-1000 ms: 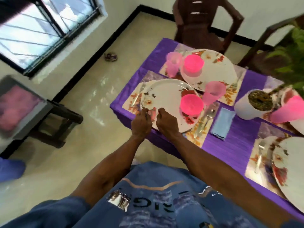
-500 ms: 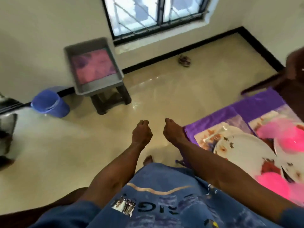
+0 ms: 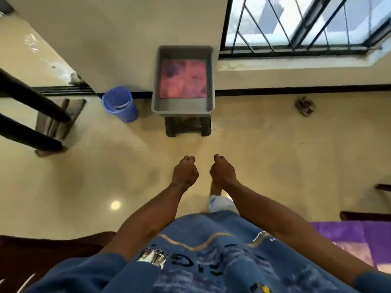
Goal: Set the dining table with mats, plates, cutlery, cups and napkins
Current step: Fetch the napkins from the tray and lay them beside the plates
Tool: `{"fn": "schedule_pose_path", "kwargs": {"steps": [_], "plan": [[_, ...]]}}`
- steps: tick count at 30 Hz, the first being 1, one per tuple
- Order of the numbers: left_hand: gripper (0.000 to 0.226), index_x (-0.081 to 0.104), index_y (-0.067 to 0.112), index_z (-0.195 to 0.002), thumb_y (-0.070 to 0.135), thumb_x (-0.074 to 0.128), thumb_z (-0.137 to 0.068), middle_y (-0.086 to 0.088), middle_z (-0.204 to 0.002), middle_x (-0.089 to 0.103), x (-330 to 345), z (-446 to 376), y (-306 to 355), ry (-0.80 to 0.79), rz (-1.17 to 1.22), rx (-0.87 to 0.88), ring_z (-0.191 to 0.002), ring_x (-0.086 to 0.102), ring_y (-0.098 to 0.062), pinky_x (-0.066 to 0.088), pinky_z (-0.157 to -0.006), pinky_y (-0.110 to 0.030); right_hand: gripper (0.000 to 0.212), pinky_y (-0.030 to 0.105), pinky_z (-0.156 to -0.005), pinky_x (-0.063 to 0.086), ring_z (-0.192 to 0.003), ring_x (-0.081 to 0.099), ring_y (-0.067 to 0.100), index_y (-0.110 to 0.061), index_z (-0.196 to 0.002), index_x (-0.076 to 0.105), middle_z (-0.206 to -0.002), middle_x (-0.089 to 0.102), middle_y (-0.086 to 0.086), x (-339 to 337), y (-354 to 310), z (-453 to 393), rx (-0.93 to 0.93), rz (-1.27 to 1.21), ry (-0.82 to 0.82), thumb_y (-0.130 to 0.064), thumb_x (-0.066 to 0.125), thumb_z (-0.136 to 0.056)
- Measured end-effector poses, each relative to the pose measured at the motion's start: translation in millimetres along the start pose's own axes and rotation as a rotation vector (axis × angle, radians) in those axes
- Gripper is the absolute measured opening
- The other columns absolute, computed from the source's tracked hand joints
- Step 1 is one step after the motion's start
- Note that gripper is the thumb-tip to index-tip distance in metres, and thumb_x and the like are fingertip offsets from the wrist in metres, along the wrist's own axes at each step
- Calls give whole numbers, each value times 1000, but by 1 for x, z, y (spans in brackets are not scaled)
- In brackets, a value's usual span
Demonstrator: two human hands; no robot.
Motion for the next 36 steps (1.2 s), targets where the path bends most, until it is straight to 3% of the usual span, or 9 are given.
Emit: {"fn": "schedule_pose_path", "kwargs": {"steps": [4,11,16,21,25,31,36], "plan": [[31,54,10,-125,16,47,-95,-11,-124,57,-17,-48,8,-2,-11,-44,-107,59,-31,48,-87,-39,31,37,-79,48,-99,62,33,-8,-124,50,-120,60,15,-22,-4,-54,-26,-16,-28,-11,45,-94],[29,56,9,-118,13,47,-91,-14,-126,55,-61,-137,18,9,34,-186,-108,58,-36,48,-89,-39,21,35,-72,40,-95,59,35,-6,-110,54,-112,61,17,-108,-15,-157,-93,-40,5,-8,44,-91],[16,57,10,-103,13,49,-89,-14,-114,59,-90,-198,24,64,75,-264,-99,59,-35,46,-79,-37,17,35,-69,40,-94,59,34,-6,-107,55,-111,62,16,-136,-22,-216,-114,-50,1,-17,49,-96],[19,55,11,-106,15,52,-87,-12,-113,60,-108,-251,15,25,77,-285,-98,58,-34,38,-71,-32,20,38,-72,46,-96,60,34,-5,-109,55,-115,60,17,-143,-28,-268,-60,-50,-52,-13,54,-91],[25,55,8,-110,15,55,-86,-14,-118,59,-121,-305,-14,-26,128,-313,-103,58,-35,42,-77,-33,21,39,-76,46,-99,59,35,-3,-112,55,-115,59,16,-143,-45,-318,8,-55,-68,-10,48,-93],[37,58,0,-121,17,57,-89,-22,-126,59,-129,-380,-78,-153,239,-429,-117,55,-38,45,-93,-37,22,43,-78,57,-94,64,33,-8,-110,61,-110,65,12,-129,-83,-390,183,-195,-63,-14,53,-90],[38,57,-2,-126,9,61,-90,-18,-110,64,-126,-435,-116,-202,374,-449,-106,59,-32,31,-68,-19,24,42,-82,54,-96,62,34,-5,-109,62,-109,66,15,-105,-109,-443,279,-266,-119,-10,47,-91]]}}
Point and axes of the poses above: each hand's wrist, its own z-axis away from the middle knuckle, its own x-axis out of the palm, y = z × x, the point moved 7 cm from there along -z, towards the middle knuckle
